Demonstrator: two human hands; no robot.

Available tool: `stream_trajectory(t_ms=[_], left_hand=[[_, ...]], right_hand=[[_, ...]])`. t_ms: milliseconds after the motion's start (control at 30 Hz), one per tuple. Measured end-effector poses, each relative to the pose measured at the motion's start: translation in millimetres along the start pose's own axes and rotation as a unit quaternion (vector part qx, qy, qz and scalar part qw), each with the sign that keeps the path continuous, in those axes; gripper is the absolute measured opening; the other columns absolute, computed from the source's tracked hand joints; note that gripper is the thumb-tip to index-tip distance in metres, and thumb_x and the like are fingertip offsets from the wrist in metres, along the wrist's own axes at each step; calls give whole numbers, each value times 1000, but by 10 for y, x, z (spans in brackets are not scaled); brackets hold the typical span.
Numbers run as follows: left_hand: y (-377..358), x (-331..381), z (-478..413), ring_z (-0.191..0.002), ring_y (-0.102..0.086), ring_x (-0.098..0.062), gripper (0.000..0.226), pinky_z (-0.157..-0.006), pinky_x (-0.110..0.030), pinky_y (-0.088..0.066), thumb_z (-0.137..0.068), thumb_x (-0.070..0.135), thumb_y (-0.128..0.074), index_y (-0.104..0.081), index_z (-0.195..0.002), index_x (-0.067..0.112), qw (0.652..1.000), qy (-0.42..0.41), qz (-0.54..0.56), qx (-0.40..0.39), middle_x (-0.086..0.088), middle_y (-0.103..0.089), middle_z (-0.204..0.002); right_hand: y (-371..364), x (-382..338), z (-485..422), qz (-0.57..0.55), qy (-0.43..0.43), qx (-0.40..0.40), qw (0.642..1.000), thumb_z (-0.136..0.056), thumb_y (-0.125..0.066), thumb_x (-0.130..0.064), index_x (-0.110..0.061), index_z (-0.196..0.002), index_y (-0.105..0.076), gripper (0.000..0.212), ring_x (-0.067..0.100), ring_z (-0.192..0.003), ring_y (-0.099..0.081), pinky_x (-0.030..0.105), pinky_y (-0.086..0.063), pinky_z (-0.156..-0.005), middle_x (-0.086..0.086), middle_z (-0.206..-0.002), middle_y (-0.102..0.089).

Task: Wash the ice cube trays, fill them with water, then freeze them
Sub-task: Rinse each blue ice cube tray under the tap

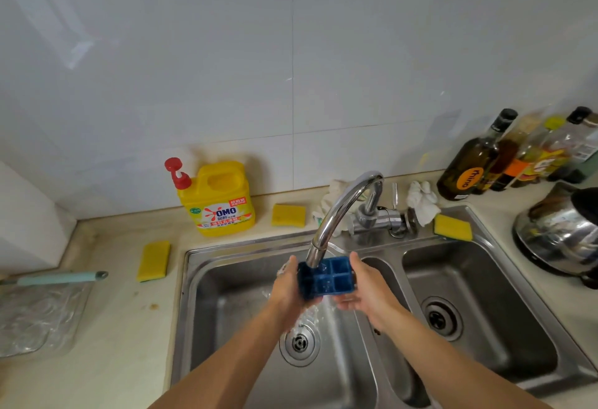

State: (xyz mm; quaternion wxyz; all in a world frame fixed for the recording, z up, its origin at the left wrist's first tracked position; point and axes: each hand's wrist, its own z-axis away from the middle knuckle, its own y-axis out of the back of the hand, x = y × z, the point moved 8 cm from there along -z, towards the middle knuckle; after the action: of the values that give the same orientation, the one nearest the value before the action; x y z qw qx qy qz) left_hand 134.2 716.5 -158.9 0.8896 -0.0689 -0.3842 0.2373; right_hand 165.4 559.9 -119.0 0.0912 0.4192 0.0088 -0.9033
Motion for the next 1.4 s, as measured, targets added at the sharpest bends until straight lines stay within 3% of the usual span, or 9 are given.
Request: stream_trajectory(t_ms=[67,233,367,467,567,767,967,1233,1400], left_hand=[[38,111,63,-97,-73,-28,49,-79,-38,-61,-108,46,-35,-69,-113,11,997,-28,-63,29,-12,-78,-99],[226,287,262,-96,-74,-25,40,-72,-29,-61,-106,41,-44,-76,-100,17,976,-99,-183,61,-12,-76,-101],[513,264,358,-93,-73,-18,40,-68,-28,-59,-107,42,-39,-74,-103,24,980,-96,-132,119,0,-78,-93],[591,103,284,-96,-71,-27,36,-72,-37,-59,-106,46,-42,-65,-103,19,988,-19,-34,149,-9,-75,-98],[392,38,146,-94,-72,-31,40,-71,-37,-58,-107,44,-41,-66,-108,13,993,4,9,121,-14,-78,-95],[-105,97,-43,-88,-74,-26,27,-77,-38,-63,-102,30,-56,-72,-107,9,990,-53,-123,48,-13,-78,-96],[135,13,27,-90,-73,-25,28,-66,-29,-59,-103,34,-55,-77,-101,16,985,-49,-157,43,-9,-78,-91],[601,-222,-10,-74,-59,-17,25,-63,-27,-48,-103,31,-55,-69,-106,11,961,-20,-272,46,-6,-66,-86],[264,-333,30,-79,-64,-22,28,-81,-42,-58,-105,29,-52,-67,-106,5,935,-22,-353,9,-10,-68,-90]], right_hand=[[19,155,-67,-47,-52,-6,998,-106,-38,-54,-13,-119,-65,50,37,-85,-71,41,-58,-68,21,-103,-74],[-304,343,-154,-147,-140,-52,978,-106,-36,-57,-8,-127,-62,59,39,-95,-62,41,-55,-70,26,-117,-68],[-539,193,-136,-121,-120,-99,980,-107,-36,-56,-5,-128,-60,60,35,-92,-64,40,-56,-69,24,-113,-68],[-546,29,-93,-84,-77,-121,986,-106,-40,-53,-7,-126,-59,54,36,-95,-67,43,-59,-75,24,-116,-67],[-402,-45,-57,-49,-45,-115,991,-106,-40,-53,-7,-122,-62,54,36,-90,-71,41,-60,-72,23,-110,-71],[123,155,36,-108,-94,-63,988,-106,-43,-52,-9,-120,-65,50,40,-92,-66,49,-59,-82,29,-120,-67],[-41,286,173,-88,-99,-83,988,-104,-53,-37,-5,-121,-63,38,34,-81,-64,36,-57,-60,28,-115,-63],[25,460,245,70,-18,26,997,-97,-66,-24,-12,-112,-63,19,24,-94,-70,44,-62,-80,11,-109,-68],[475,51,558,149,122,96,977,-92,-71,-28,-26,-104,-64,14,12,-78,-65,33,-57,-68,-2,-94,-68]])
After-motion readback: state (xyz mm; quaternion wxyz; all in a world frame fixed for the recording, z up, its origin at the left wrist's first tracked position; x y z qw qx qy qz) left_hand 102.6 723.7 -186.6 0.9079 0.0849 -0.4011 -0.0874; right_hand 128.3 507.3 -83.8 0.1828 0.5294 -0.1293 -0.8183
